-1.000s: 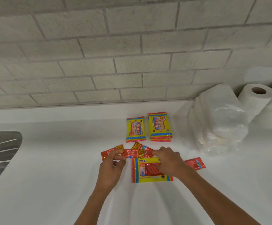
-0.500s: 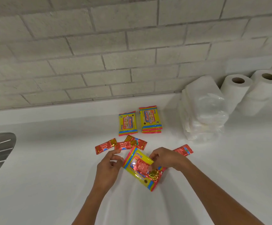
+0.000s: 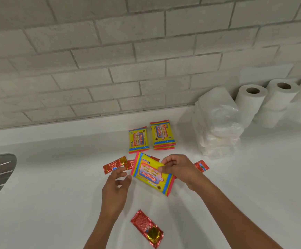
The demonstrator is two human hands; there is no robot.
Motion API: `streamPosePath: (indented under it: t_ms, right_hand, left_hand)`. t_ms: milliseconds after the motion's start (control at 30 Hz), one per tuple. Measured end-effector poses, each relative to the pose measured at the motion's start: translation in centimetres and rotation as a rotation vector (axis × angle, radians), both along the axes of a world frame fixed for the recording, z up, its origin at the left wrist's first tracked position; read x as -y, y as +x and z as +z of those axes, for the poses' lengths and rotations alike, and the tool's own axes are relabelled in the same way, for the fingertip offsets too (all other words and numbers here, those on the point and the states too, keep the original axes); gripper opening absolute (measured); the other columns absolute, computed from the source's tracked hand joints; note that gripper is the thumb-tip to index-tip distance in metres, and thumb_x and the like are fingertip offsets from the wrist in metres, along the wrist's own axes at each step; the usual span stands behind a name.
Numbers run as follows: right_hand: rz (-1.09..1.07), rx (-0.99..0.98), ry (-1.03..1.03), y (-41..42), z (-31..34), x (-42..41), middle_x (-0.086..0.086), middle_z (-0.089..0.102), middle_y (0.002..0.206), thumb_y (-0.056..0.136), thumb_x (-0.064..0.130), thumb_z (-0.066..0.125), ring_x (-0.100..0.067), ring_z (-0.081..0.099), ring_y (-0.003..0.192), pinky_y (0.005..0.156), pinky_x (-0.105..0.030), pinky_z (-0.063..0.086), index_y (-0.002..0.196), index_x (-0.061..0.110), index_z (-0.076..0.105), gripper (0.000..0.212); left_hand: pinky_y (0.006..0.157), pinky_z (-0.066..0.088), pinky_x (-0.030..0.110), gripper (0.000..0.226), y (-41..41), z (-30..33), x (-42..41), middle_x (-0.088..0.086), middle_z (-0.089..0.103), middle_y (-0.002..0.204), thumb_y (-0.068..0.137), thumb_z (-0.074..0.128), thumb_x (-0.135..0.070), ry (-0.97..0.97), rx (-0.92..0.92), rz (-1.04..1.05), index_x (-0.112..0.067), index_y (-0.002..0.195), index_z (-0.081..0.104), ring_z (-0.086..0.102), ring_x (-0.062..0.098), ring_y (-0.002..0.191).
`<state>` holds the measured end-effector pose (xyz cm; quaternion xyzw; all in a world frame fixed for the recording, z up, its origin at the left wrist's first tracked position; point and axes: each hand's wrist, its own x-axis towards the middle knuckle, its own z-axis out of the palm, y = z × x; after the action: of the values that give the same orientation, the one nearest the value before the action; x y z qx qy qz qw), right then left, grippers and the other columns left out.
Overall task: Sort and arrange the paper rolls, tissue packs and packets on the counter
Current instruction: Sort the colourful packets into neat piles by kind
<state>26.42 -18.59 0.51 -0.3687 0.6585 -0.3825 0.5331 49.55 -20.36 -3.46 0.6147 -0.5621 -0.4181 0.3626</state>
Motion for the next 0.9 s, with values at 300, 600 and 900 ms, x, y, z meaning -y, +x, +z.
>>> streamPosePath:
  t_ms: [300, 600, 900]
  right_hand:
    - [-0.188, 0.431, -0.032, 2.9, -0.4, -0.4, -0.009, 0.075, 0.090, 0.084, 0.008, 0.075, -0.020, 0.071, 0.078, 0.078, -0.037, 0.058, 0.099, 0.007, 0.068, 0.017]
    - [-0.135, 0.344, -0.007, 2.0, -1.3, -0.5, -0.012, 0.072, 0.108, 0.090, 0.010, 0.069, -0.028, 0.073, 0.095, 0.081, -0.037, 0.061, 0.112, 0.014, 0.067, 0.023]
    - [-0.191, -0.038, -0.118, -2.7, -2.7, -2.3, -0.006, 0.071, 0.086, 0.092, 0.005, 0.062, -0.016, 0.067, 0.074, 0.068, -0.026, 0.054, 0.099, 0.019, 0.071, 0.019]
  left_hand:
    - [0.073, 0.060, 0.037, 0.033, -3.3, 1.6, -0.3, 0.000, 0.073, 0.105, 0.097, 0.060, -0.029, 0.209, -0.411, -0.027, -0.038, 0.128, 0.052, 0.074, 0.021, 0.089]
    - [0.071, 0.055, 0.029, 0.041, -3.5, 2.7, 5.6, 0.000, 0.070, 0.108, 0.097, 0.061, -0.017, 0.148, -0.362, 0.038, -0.026, 0.136, 0.049, 0.071, 0.017, 0.092]
    - [0.080, 0.058, 0.038, 0.041, -5.2, 1.6, 15.6, 0.008, 0.070, 0.113, 0.094, 0.063, -0.015, 0.172, -0.166, 0.035, -0.021, 0.133, 0.055, 0.071, 0.024, 0.091]
